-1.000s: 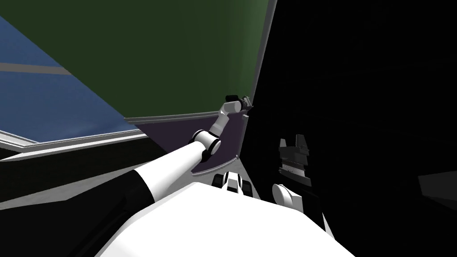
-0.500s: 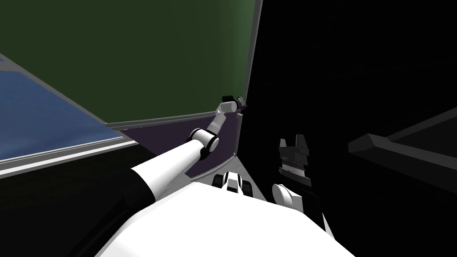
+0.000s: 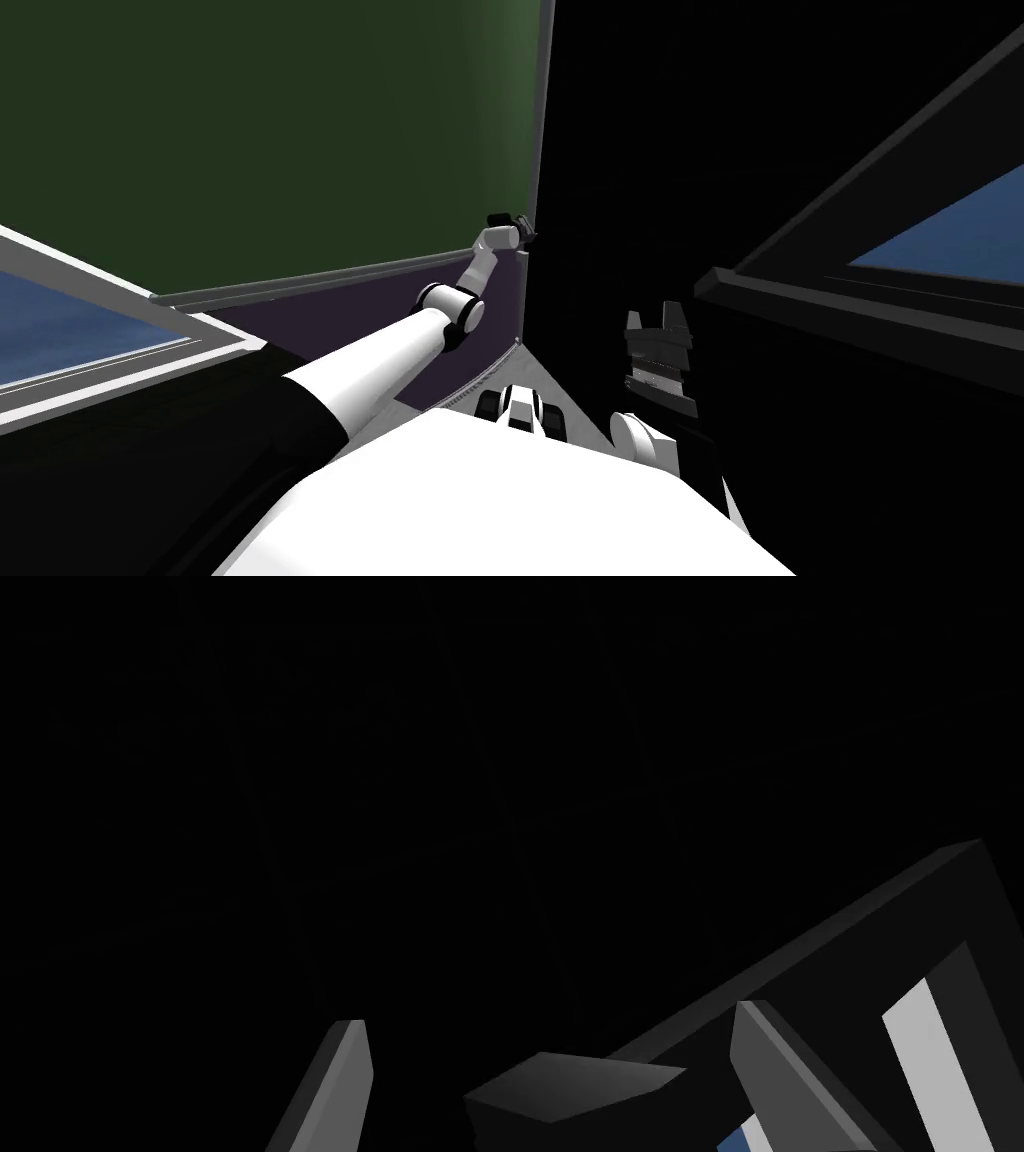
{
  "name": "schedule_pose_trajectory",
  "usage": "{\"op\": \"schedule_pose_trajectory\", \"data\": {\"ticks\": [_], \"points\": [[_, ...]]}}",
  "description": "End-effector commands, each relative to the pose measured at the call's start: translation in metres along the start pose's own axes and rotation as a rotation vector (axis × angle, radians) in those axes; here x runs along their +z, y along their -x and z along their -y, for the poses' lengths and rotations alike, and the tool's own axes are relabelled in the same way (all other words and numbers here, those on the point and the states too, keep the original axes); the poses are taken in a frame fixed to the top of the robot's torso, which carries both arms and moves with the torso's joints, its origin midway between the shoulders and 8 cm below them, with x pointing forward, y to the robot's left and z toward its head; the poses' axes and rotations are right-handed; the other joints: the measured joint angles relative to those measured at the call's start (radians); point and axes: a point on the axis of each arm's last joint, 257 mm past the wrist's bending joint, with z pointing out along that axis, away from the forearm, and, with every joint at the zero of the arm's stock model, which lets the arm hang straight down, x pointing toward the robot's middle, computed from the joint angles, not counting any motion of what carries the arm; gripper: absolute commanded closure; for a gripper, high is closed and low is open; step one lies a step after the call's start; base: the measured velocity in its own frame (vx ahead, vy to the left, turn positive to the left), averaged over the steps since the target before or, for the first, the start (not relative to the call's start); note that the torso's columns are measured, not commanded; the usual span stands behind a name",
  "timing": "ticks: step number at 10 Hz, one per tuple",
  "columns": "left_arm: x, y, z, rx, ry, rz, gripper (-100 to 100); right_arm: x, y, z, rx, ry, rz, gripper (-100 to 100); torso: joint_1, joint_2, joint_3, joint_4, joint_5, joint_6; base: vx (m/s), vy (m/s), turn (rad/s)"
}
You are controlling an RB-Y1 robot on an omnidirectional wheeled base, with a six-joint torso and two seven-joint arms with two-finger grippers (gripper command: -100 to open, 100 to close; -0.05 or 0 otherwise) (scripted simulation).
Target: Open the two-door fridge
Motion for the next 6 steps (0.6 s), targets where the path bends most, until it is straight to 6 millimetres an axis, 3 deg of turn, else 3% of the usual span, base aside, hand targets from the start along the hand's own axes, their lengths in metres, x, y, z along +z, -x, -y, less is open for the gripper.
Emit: {"op": "schedule_pose_trajectory", "data": {"ticks": [1, 3, 5, 6], "points": [[0.002, -0.023, -0.02, -0.001, 0.031, -0.033, 100, 0.0, 0.0, 0.0, 0.0, 0.0, 0.0, 0, -0.002, -0.002, -0.001, 0.002, 0.0, -0.002, -0.165, 0.029, -0.079], [0.003, -0.048, -0.04, -0.002, 0.064, -0.068, 100, 0.0, 0.0, 0.0, 0.0, 0.0, 0.0, 0, -0.005, 0.005, 0.003, 0.002, -0.003, 0.005, -0.244, 0.1, -0.15], [0.002, -0.072, -0.059, -0.003, 0.097, -0.103, 100, 0.0, 0.0, 0.0, 0.0, 0.0, 0.0, 0, -0.003, 0.001, 0.001, 0.002, -0.001, 0.001, -0.258, 0.071, -0.099], [0.002, -0.072, -0.059, -0.003, 0.097, -0.103, 100, 0.0, 0.0, 0.0, 0.0, 0.0, 0.0, 0, -0.002, 0.002, 0.001, 0.002, -0.001, 0.0, -0.168, 0.025, -0.055]]}}
